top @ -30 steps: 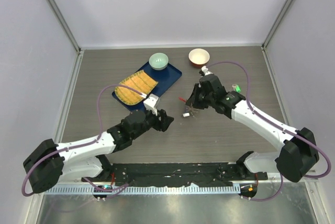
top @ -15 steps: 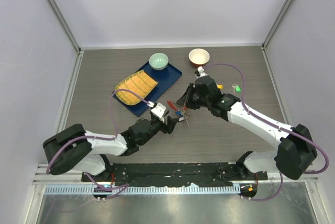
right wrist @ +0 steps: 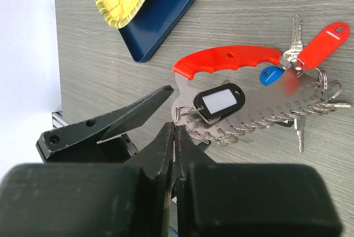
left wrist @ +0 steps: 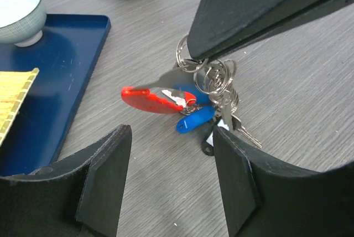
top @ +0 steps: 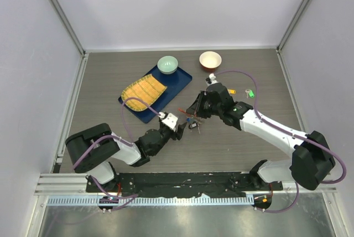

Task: Put the keys on the keyring

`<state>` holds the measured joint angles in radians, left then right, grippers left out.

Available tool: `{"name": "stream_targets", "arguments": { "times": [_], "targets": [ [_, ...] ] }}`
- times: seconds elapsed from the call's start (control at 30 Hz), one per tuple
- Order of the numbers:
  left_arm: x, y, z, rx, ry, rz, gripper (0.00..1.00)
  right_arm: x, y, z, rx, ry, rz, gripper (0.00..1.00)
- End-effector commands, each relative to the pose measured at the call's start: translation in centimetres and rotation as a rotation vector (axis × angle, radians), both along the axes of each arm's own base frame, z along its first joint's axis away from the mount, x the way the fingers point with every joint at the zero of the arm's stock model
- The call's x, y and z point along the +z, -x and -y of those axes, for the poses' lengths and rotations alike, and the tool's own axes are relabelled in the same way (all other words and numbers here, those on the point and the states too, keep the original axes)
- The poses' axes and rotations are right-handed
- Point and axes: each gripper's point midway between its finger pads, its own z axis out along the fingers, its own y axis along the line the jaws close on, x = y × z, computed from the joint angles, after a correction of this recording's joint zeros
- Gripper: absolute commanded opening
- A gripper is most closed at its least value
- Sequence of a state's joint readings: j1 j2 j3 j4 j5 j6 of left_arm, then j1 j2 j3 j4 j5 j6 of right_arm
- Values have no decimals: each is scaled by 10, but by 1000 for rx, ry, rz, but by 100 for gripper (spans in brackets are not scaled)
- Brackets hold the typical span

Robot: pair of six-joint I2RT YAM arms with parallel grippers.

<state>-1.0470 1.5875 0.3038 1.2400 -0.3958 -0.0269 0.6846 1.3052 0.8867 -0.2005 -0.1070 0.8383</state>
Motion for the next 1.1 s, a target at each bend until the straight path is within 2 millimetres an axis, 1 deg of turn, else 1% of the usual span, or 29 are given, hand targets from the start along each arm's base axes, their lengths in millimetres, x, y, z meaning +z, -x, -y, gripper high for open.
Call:
{"name": "stream_targets", "arguments": {
  "times": [0.0, 0.07, 0.1, 0.13, 0.17, 0.2, 0.23, 0.27, 0.3, 0.33, 0.37, 0.43, 0.5, 0.53, 0.6, 0.63, 0.67, 0.7, 0.73, 0.77, 0.8, 0.83, 0.87, 0.9, 0.93, 0.97, 1.0, 1.03, 1.07],
  "targets": [
    [80, -7, -6, 58, 263, 176, 64, 9, -1, -7, 27, -37, 42, 9],
    [76, -2, -10, 51, 291, 143, 64, -2, 2, -8, 56, -17, 27, 11],
    [69, 4, -17, 48, 314, 104, 64, -8, 3, -9, 71, -12, 21, 11],
    [67, 7, -21, 45, 335, 80, 64, -19, 5, -11, 97, 12, 3, 11],
    [53, 13, -30, 54, 321, 43, 64, -26, 9, -15, 130, 18, -19, 11],
    [49, 16, -34, 60, 330, 24, 64, -33, 12, -17, 146, 33, -34, 11],
    [58, 23, -37, 56, 381, 10, 64, -39, 17, -22, 169, 43, -40, 11],
    [45, 28, -43, 62, 345, -22, 64, -54, 20, -26, 188, 72, -62, 11],
    [46, 29, -48, 89, 350, -34, 64, -58, 20, -29, 192, 81, -60, 11],
    [59, 35, -49, 81, 396, -40, 65, -64, 22, -32, 199, 92, -69, 11],
    [42, 36, -48, 94, 304, -99, 66, -72, 26, -41, 223, 104, -75, 11],
    [37, 35, -52, 135, 245, -167, 70, -81, 27, -46, 221, 124, -78, 11],
    [35, 36, -63, 181, 199, -207, 70, -90, 28, -55, 225, 128, -83, 13],
    [36, 36, -67, 197, 204, -203, 71, -92, 27, -57, 223, 130, -82, 17],
    [32, 37, -73, 216, 230, -232, 72, -97, 24, -62, 227, 130, -81, 21],
    [29, 38, -74, 225, 230, -247, 72, -96, 23, -64, 236, 130, -78, 28],
    [22, 39, -75, 239, 231, -283, 72, -93, 21, -67, 240, 127, -71, 32],
    [20, 39, -76, 252, 231, -298, 73, -90, 20, -68, 253, 129, -57, 41],
    [13, 40, -79, 270, 215, -315, 73, -84, 17, -70, 255, 127, -39, 44],
    [12, 39, -79, 283, 224, -329, 73, -81, 16, -69, 255, 135, -33, 47],
    [8, 40, -78, 294, 237, -353, 73, -77, 14, -68, 254, 140, -18, 53],
    [5, 40, -78, 300, 234, -366, 73, -63, 10, -68, 259, 139, 25, 55],
    [6, 41, -74, 289, 239, -375, 73, -59, 7, -62, 248, 164, 46, 57],
    [0, 41, -71, 285, 220, -391, 73, -55, 4, -58, 238, 181, 66, 59],
    [-2, 42, -68, 278, 211, -402, 72, -41, -3, -51, 223, 195, 113, 61],
    [3, 41, -60, 262, 215, -413, 72, -41, -8, -39, 193, 238, 119, 62],
    [0, 42, -54, 250, 201, -428, 72, -38, -10, -33, 187, 249, 125, 66],
    [-7, 42, -48, 245, 178, -450, 72, -37, -21, -18, 140, 282, 142, 66],
    [-2, 40, -39, 235, 191, -460, 71, -32, -22, -8, 136, 303, 157, 67]
  ]
}}
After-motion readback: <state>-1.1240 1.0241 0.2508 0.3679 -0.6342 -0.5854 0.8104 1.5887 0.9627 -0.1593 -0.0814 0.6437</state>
